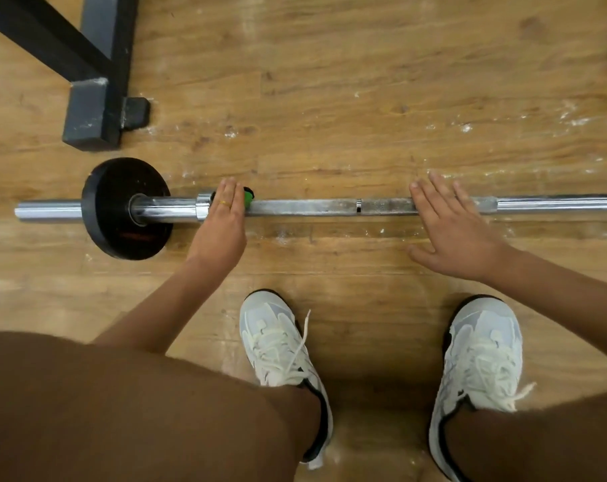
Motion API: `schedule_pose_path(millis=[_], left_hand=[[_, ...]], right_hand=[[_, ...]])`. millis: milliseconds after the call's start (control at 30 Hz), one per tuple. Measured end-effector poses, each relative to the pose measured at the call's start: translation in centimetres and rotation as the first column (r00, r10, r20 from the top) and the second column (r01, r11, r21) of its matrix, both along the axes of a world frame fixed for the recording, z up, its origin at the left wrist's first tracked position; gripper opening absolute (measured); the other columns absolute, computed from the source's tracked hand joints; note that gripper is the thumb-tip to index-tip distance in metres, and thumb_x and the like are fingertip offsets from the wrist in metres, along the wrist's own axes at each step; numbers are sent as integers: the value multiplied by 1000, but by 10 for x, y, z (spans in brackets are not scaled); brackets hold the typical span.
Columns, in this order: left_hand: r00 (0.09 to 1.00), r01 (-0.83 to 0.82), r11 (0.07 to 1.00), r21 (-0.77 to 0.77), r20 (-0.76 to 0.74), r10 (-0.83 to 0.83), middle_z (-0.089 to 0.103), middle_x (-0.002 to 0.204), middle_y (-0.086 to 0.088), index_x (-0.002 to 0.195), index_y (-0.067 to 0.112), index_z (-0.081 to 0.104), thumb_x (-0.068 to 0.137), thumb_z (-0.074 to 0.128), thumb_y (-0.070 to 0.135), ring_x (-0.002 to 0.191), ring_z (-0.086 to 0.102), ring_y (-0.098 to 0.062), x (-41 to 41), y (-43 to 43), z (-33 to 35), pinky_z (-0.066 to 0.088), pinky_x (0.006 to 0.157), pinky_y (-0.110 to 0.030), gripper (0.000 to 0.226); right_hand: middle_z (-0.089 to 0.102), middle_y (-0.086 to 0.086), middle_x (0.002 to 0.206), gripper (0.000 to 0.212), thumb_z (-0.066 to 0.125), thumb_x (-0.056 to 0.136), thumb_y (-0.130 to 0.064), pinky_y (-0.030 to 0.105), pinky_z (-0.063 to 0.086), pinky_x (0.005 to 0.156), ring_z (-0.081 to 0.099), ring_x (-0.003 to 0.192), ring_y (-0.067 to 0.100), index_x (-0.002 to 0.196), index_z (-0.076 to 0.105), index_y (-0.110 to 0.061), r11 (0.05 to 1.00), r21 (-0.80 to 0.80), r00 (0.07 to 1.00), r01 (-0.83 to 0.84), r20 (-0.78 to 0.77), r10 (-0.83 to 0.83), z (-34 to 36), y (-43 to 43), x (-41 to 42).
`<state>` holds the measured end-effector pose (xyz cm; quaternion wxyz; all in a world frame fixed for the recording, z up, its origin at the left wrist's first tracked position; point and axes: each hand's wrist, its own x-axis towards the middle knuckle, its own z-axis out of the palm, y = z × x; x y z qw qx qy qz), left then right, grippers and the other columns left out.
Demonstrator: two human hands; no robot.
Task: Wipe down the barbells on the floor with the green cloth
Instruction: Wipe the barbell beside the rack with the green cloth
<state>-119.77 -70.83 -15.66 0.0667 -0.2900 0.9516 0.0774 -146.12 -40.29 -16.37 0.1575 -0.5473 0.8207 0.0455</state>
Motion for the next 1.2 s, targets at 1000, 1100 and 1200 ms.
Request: schedule_pose_path(millis=[1000, 1100, 1200], left_hand=[[989, -63, 998, 32, -129, 66, 18, 165, -21, 157, -5, 20, 90, 39, -17, 155, 10, -34, -6, 23, -1, 11, 126, -39, 71], [987, -74, 995, 72, -138, 84, 21, 164, -20, 156, -4, 22, 92, 38, -18, 154, 13, -32, -8, 13, 1, 13, 125, -35, 68], [977, -133, 988, 74, -156, 144, 28, 161, -22, 154, -6, 26, 91, 38, -18, 153, 18, -34, -14, 13, 0, 16, 126, -38, 66]], right_hand=[[-11, 6, 167, 102, 48, 92, -62, 31, -22, 117, -22, 151, 16, 158, -13, -14, 1000, -5, 997, -23, 74, 24, 5, 3, -8], [-10, 5, 167, 102, 48, 92, -62, 32, -22, 118, -26, 147, 12, 158, -13, -14, 1000, -4, 997, -15, 77, 16, 4, 4, -5], [-9, 6, 168, 103, 50, 91, -60, 35, -19, 120, -24, 149, 14, 159, -12, -14, 1000, -7, 997, -3, 81, 4, 4, 5, -2]])
